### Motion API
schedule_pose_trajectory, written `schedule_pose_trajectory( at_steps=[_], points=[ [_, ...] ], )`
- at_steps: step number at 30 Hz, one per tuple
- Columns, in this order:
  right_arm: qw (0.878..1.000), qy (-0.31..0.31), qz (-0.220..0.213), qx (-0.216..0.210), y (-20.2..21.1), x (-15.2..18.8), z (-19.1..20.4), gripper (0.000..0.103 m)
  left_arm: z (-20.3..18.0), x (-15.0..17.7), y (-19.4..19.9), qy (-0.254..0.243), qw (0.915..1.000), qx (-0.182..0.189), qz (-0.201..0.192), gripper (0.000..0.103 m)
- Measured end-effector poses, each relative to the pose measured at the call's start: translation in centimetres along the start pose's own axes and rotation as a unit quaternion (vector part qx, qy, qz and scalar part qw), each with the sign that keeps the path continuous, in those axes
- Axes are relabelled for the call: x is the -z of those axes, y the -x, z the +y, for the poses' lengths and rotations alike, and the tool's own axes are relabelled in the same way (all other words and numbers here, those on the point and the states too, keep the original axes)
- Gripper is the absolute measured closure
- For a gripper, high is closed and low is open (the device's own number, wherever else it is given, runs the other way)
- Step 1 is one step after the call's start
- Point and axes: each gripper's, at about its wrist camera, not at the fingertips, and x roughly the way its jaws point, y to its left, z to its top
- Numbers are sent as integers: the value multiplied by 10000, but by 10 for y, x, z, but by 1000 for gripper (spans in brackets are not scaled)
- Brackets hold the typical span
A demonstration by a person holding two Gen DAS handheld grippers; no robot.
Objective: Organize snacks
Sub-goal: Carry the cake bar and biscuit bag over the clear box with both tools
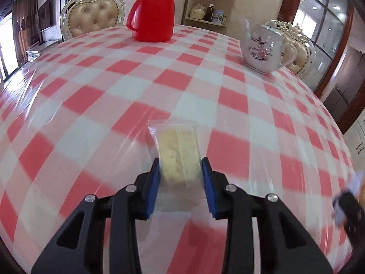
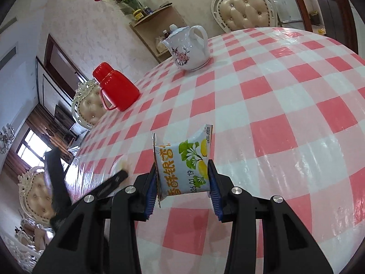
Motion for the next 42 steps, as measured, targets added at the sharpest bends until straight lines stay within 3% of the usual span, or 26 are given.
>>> schedule_pose_trajectory(
  at_steps=[11,20,27,35,42],
  points=[
    [9992,287,244,-157,-14,12,13,63,12,52,77,-240,9990,213,-303,67],
    [9927,1146,325,195,-5,49,52,63,40,77,117,-24,9979,435,-483,67],
    [9879,1479,211,427,17,71,66,63,57,91,133,175,9971,481,-563,67],
    [9843,1682,279,446,34,91,78,63,63,106,148,180,9965,442,-684,67],
    [9787,1971,341,465,52,114,94,63,80,125,157,474,9956,530,-611,67]
  ],
)
